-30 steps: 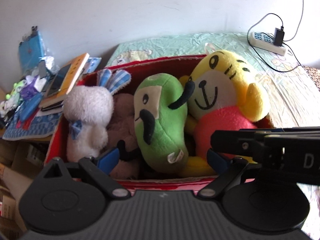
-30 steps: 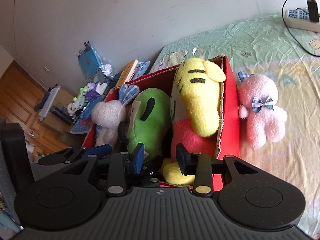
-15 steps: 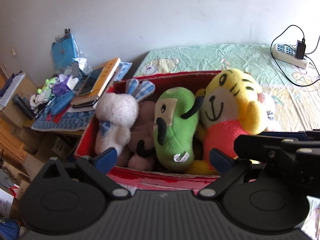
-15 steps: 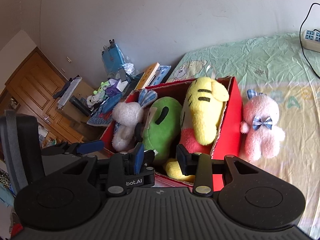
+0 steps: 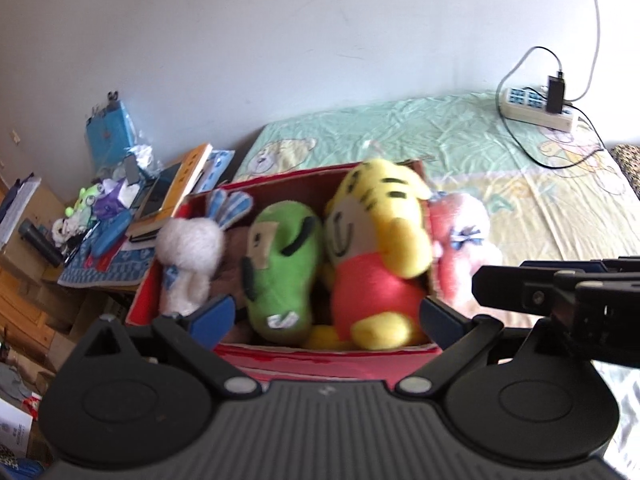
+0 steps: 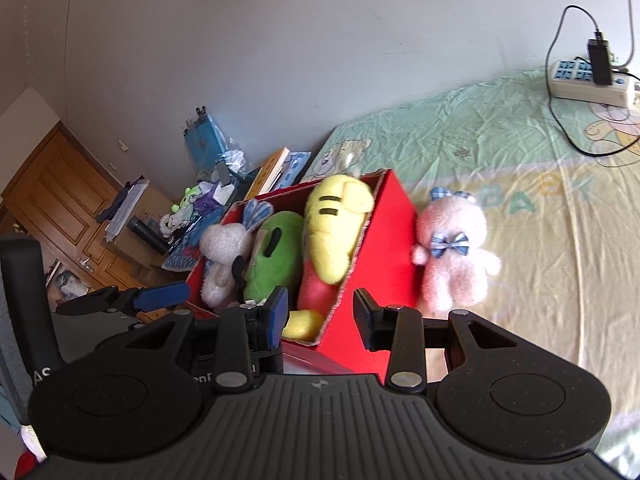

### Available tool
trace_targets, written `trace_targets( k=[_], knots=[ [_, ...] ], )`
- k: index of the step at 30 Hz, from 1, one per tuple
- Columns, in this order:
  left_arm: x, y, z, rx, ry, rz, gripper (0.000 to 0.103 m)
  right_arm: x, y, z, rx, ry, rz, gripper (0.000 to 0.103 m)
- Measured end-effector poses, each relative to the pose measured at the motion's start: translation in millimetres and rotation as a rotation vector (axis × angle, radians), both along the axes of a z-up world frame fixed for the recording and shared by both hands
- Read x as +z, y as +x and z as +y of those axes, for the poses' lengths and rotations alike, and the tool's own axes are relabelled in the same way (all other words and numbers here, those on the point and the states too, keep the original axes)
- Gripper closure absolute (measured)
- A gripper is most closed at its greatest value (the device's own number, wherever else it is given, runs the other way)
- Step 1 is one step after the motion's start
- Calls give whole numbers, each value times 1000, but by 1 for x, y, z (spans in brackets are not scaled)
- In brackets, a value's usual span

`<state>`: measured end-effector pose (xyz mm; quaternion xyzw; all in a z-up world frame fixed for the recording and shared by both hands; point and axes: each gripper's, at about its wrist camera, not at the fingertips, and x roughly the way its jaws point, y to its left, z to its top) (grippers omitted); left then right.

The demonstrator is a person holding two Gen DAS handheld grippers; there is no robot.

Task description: Organize objects

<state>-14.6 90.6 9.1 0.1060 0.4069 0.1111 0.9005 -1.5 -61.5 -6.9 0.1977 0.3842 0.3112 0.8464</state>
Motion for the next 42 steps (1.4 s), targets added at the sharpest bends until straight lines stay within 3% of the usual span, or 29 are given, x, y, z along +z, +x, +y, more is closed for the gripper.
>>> trace_targets(
  k=[20,35,42],
  knots=[
    [-25,3,-97,-179,12,69,4,-21,-18,-81,-178,-70,57,64],
    [-74,17,-116,-256,-38,192,4,-58,-12,-104,-247,-79,171,64],
    [-104,21,-123,-316,-71,213,4,-79,4,-114,-252,-56,208,64]
  ],
)
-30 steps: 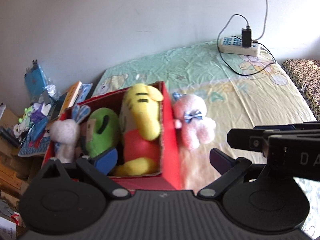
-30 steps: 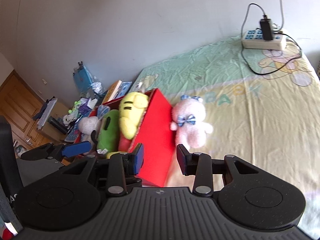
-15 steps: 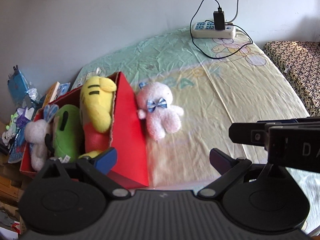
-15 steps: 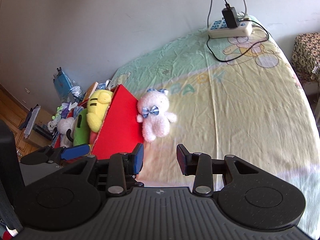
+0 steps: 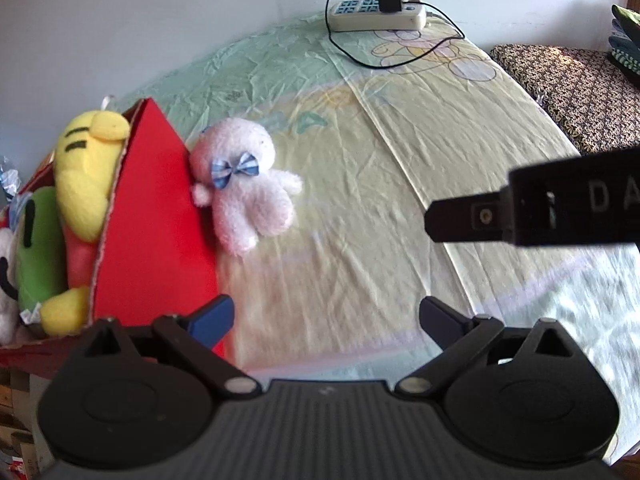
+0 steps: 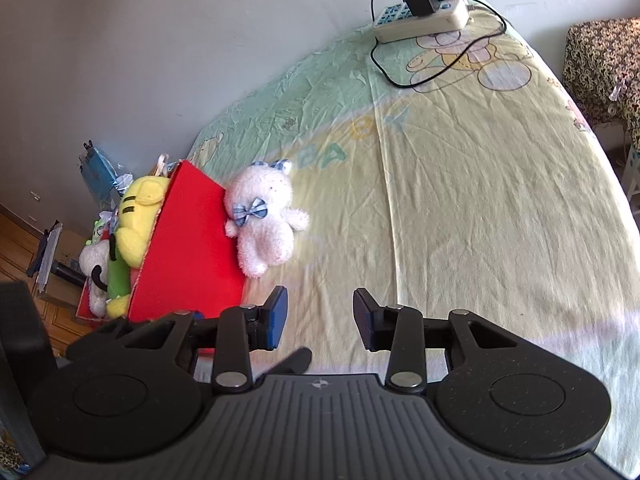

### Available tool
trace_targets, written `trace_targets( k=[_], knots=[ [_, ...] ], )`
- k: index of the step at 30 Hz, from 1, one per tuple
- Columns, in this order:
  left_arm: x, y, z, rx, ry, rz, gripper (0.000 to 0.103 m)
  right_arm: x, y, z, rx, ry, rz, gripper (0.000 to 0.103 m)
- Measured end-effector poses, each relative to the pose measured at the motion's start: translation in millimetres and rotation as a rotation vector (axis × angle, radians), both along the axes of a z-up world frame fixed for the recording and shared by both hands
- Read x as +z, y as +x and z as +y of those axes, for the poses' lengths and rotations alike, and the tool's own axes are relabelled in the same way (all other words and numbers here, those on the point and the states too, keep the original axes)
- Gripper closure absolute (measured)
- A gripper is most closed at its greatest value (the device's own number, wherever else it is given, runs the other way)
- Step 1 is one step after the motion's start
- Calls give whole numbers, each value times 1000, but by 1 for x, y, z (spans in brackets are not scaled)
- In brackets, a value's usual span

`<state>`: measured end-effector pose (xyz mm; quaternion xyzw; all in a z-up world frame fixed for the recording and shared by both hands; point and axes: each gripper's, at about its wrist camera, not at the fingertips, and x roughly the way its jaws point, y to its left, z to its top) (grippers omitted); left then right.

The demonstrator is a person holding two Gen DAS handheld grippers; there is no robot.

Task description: Organize objects

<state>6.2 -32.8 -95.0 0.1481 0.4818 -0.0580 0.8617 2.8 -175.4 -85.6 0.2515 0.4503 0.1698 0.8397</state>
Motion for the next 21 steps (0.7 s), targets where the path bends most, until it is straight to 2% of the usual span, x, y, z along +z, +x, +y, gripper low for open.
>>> trace_targets(
  k=[9,21],
  knots=[
    [-33,14,-3,-33,-38,83,4,-28,24,1,-2,37,70,62],
    [-47,30,-3,-35,-99,136,4,-43,49,2,23,78,115,63]
  ],
)
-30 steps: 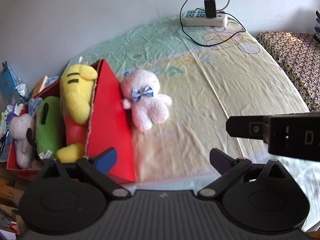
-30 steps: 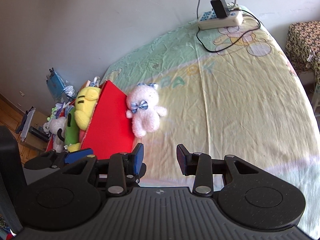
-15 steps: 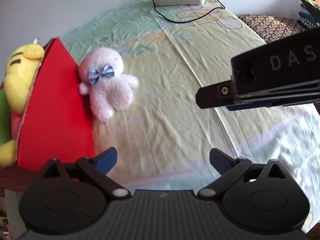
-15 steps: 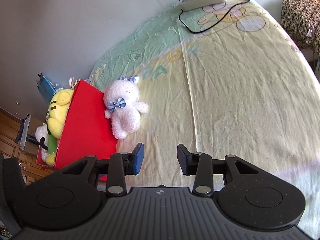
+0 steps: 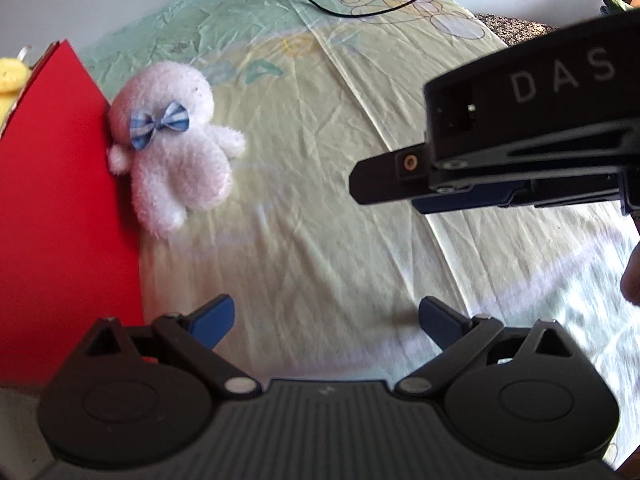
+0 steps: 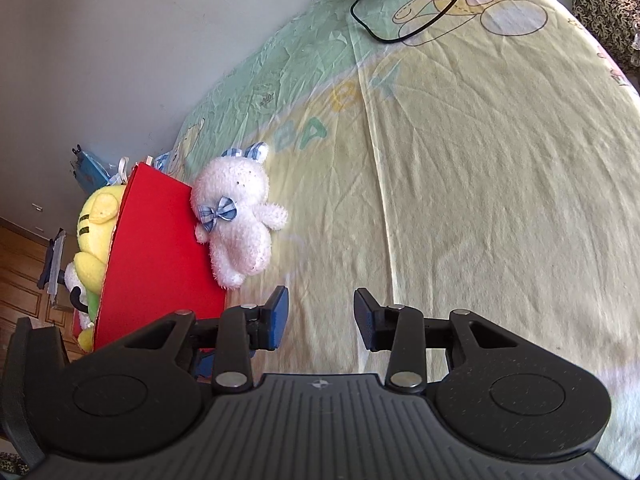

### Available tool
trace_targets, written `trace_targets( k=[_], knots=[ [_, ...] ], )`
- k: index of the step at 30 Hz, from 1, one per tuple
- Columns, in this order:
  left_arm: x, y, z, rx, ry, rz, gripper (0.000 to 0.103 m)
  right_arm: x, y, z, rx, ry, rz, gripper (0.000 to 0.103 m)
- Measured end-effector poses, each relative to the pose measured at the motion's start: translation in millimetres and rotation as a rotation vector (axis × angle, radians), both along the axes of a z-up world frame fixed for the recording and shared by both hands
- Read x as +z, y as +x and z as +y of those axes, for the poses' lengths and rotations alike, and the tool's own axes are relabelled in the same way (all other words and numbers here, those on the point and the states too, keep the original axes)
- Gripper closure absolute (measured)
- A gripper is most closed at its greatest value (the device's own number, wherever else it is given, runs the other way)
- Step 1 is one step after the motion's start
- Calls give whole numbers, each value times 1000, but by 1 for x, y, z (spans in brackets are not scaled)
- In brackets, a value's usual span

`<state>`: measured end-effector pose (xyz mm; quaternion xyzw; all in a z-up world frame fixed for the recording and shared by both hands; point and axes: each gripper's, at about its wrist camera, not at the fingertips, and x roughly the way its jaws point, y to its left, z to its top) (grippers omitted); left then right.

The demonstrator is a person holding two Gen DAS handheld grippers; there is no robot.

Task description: Organize objects

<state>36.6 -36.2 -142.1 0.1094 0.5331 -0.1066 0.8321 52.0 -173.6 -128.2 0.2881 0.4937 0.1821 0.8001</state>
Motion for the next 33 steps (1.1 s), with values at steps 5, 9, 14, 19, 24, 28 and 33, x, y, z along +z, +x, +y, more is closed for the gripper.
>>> trace_targets(
  k=[5,9,14,19,24,28,33],
  knots=[
    [0,-1,0,-20,-16,-14,4,-3,13,4,33,22,7,63],
    [0,-1,6,-19,-36,-19,4,-1,26,11,89,33,0,63],
    [6,-3,13,-30,-77,-44,4,-3,42,24,146,48,2,63],
    [8,-8,18,-45,-85,-65,4,-12,64,44,209,76,24,63],
    [4,0,29,-9,-99,-25,5,-15,81,64,249,68,9,62],
    [3,2,39,9,-142,1,5,-20,90,73,263,83,20,62],
    [4,-1,38,-3,-132,1,8,-26,92,83,270,68,27,66]
  ],
)
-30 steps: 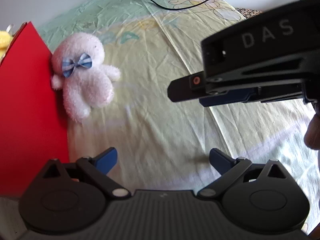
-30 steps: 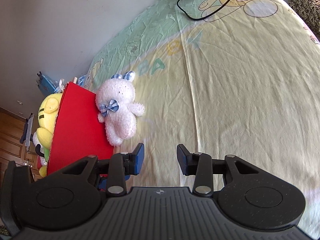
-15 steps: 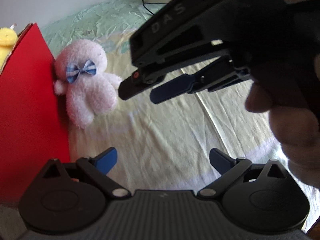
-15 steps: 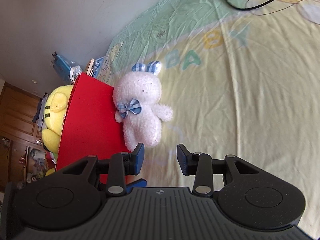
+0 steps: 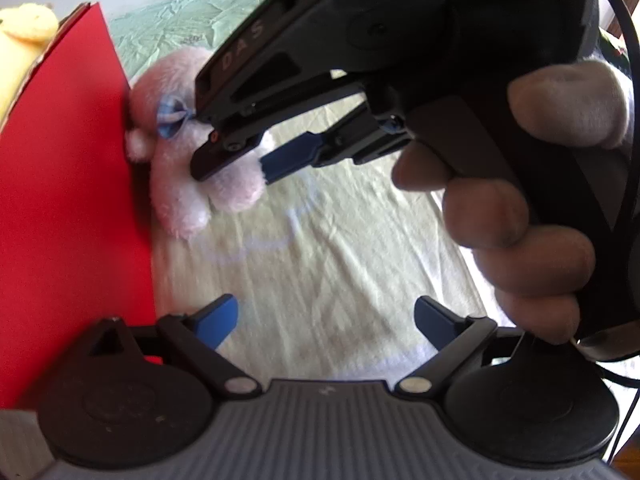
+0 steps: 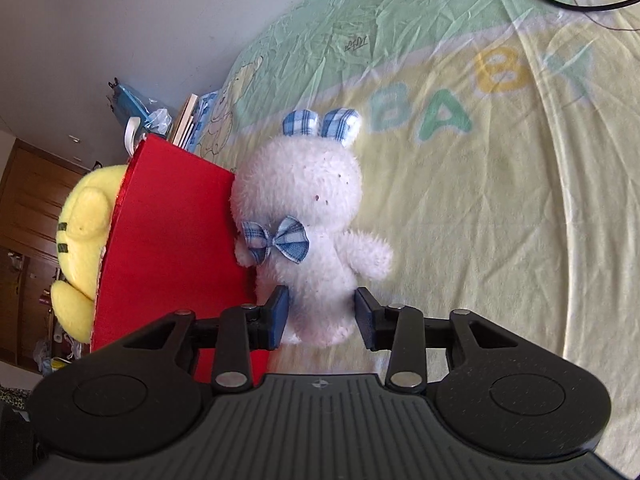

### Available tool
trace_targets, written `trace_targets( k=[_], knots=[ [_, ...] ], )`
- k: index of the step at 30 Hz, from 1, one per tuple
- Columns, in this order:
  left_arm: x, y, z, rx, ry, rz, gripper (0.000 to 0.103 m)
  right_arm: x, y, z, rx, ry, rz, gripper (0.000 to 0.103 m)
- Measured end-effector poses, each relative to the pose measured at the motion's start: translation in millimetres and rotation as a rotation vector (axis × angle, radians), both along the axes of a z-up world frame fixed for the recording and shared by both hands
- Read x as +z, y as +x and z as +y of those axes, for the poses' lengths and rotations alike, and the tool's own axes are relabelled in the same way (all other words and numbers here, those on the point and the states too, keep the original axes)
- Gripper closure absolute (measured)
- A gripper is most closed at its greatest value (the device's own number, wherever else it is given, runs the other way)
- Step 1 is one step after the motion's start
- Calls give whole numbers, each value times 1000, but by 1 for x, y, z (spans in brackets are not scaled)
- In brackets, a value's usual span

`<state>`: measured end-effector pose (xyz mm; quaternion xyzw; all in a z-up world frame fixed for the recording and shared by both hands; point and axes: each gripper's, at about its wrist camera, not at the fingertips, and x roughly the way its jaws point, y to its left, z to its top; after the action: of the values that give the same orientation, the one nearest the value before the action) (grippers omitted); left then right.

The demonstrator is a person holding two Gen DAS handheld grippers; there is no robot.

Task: Organize objects
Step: 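Lower the open right gripper around the pink bear's body, then close the right gripper on the pink bear and lift it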

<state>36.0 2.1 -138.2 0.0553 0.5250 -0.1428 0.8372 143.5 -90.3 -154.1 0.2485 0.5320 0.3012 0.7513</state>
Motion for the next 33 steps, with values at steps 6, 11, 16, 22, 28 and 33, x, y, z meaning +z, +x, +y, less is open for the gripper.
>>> trace_targets(
  k=[6,11,16,22,28,33],
  knots=[
    [2,-4,-1,-19,-21,6,4,3,-8,-13,-34,17,-6,73],
    [9,-9,1,-49,-37,-11,4,12,-22,-35,-67,7,-22,74],
    [13,-17,1,-66,-65,-9,4,13,-42,-61,-99,-7,-21,74],
    [24,-19,5,-86,-114,-16,4,14,-74,-88,-142,-24,-16,73],
    [35,-26,5,-74,-161,-19,4,13,-104,-103,-153,-45,-6,73],
    [36,-14,-1,-41,-166,-3,4,10,-118,-112,-177,-39,4,69]
  ],
)
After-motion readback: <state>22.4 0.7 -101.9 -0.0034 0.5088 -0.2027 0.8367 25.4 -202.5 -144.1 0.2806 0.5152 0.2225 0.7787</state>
